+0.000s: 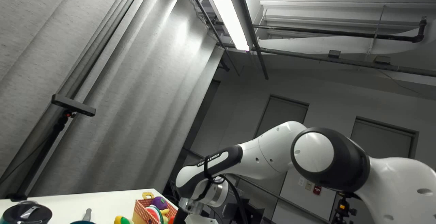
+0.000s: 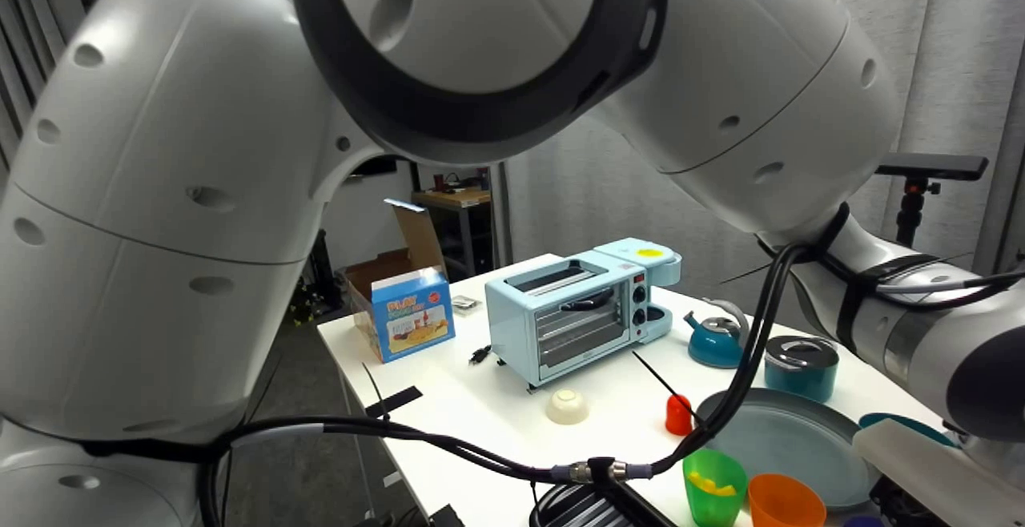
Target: Place the dark blue cup inside the black pot
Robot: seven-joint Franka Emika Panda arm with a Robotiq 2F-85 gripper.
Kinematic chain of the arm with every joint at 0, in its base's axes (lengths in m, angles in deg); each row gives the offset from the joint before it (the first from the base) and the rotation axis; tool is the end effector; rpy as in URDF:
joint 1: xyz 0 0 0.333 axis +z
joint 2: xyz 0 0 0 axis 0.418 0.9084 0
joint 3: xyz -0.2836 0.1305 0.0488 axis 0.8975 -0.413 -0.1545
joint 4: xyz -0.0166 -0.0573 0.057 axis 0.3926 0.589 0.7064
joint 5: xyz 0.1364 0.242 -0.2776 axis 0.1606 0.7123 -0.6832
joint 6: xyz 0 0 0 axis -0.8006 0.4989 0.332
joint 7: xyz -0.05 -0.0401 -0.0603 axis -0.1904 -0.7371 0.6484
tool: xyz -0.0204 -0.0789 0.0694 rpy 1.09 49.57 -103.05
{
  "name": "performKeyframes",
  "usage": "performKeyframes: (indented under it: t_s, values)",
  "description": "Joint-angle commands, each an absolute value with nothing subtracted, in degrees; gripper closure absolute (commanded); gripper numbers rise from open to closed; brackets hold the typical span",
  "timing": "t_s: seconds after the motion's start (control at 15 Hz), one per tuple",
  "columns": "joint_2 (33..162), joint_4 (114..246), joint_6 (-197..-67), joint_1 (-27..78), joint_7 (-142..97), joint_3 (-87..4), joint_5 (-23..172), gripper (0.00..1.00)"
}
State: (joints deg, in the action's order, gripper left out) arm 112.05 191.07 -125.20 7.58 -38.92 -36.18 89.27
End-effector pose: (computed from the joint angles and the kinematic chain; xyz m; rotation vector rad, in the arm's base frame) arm 0.5791 -0.2754 0.2391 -2.9921 0.5557 0.1094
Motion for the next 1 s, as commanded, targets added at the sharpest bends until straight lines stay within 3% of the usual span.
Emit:
performKeyframes:
  t_s: [0.0, 0.6, 0.73, 0.93]
  values:
    - [114.1, 187.8, -123.4, 6.0, -38.1, -37.0, 89.1, 0.00]
    - [116.9, 185.6, -123.9, 5.8, -38.1, -37.3, 89.0, 0.03]
    - [117.1, 185.5, -123.9, 5.8, -38.1, -37.3, 88.9, 0.28]
    - [117.1, 185.5, -124.0, 5.9, -37.8, -37.1, 88.7, 0.49]
